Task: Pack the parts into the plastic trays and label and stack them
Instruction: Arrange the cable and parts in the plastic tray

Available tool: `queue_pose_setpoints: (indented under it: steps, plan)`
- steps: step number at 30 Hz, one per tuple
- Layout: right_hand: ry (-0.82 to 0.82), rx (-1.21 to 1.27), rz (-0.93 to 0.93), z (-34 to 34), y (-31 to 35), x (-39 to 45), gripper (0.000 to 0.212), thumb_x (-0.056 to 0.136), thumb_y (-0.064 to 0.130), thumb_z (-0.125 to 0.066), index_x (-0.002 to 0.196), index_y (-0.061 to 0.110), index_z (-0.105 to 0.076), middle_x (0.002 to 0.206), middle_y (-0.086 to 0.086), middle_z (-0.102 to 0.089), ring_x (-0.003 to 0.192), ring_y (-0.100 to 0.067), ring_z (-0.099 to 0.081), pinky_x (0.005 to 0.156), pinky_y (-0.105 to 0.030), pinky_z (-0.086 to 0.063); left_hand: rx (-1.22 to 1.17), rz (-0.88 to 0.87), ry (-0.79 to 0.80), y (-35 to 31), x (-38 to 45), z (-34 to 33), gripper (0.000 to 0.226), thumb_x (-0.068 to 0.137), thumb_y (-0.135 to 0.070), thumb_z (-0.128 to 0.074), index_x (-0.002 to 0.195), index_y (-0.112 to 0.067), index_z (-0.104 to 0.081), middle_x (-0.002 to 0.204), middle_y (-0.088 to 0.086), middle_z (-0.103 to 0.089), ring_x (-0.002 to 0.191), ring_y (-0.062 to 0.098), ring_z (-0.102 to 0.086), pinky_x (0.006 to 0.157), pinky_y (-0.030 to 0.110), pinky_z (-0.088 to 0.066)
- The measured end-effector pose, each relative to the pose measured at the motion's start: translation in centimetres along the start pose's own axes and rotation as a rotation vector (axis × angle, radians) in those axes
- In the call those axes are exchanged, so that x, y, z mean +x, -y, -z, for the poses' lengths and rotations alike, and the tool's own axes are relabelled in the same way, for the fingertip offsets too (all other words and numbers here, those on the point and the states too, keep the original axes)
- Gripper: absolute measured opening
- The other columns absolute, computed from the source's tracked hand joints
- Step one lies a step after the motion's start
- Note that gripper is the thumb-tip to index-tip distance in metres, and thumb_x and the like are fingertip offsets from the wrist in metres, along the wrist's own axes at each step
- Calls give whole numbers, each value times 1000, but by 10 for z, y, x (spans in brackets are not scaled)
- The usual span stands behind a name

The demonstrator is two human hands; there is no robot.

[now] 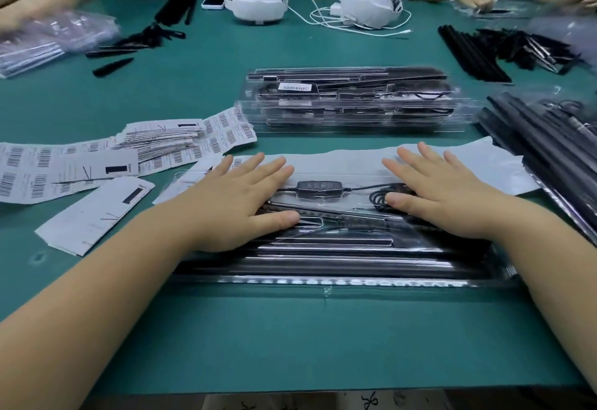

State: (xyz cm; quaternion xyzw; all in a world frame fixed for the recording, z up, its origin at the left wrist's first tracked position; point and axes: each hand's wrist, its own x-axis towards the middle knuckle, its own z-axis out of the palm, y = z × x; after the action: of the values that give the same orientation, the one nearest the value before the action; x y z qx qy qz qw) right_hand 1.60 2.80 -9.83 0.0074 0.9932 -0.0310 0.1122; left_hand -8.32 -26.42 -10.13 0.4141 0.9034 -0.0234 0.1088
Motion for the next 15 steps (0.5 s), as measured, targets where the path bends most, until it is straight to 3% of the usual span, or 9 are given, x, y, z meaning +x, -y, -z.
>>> queue_pose_setpoints:
  steps: [4,6,7,9,11,12,15]
  plan:
    - [-10,13,-1,-1,-1,-1,94,64,80,0,149,39,3,158,11,10,144,-11,17,116,-34,12,-50,-7,-79,-1,-2,-4,89,69,-84,1,148,-43,7,154,-23,13,144,1,10,118,34,9]
    - [-37,62,8,-1,0,-1,88,72,77,-9,150,36,-10,156,14,-5,146,-12,6,117,-32,5,-92,-12,-136,-1,-3,-3,86,73,-83,-5,149,-43,-3,157,-20,-3,145,4,-3,119,34,-1]
    - [-102,149,15,0,0,-1,76,83,69,-20,148,30,-26,153,11,-19,146,-17,-7,116,-32,-5,-97,-20,-166,-1,-4,-2,86,73,-82,-6,149,-41,-9,157,-18,-12,144,6,-12,118,34,-8]
    - [-394,459,-12,2,-7,-2,41,97,39,-42,124,13,-60,133,-3,-53,128,-24,-42,101,-31,-30,-115,-36,-224,-2,-3,2,87,74,-79,-11,148,-36,-23,152,-13,-31,138,9,-27,113,34,-21]
    - [-634,674,-174,7,-18,-4,22,95,31,-52,109,22,-67,115,2,-61,109,-14,-53,91,-29,-36,-165,-28,-278,-2,-3,4,81,81,-78,-23,146,-30,-31,146,-8,-40,133,12,-33,109,31,-25]
    - [-655,702,-238,8,-25,-5,19,93,32,-55,106,27,-67,112,5,-63,105,-12,-54,92,-30,-38,-182,-16,-309,0,-4,5,79,84,-76,-28,147,-28,-31,145,-6,-42,131,14,-33,108,31,-25]
    - [-500,727,-349,5,-39,-9,9,90,33,-60,86,32,-68,95,7,-67,90,-13,-58,83,-30,-42,-218,112,-451,15,-10,11,68,86,-62,-43,144,-27,-36,139,-1,-47,126,19,-39,105,37,-31]
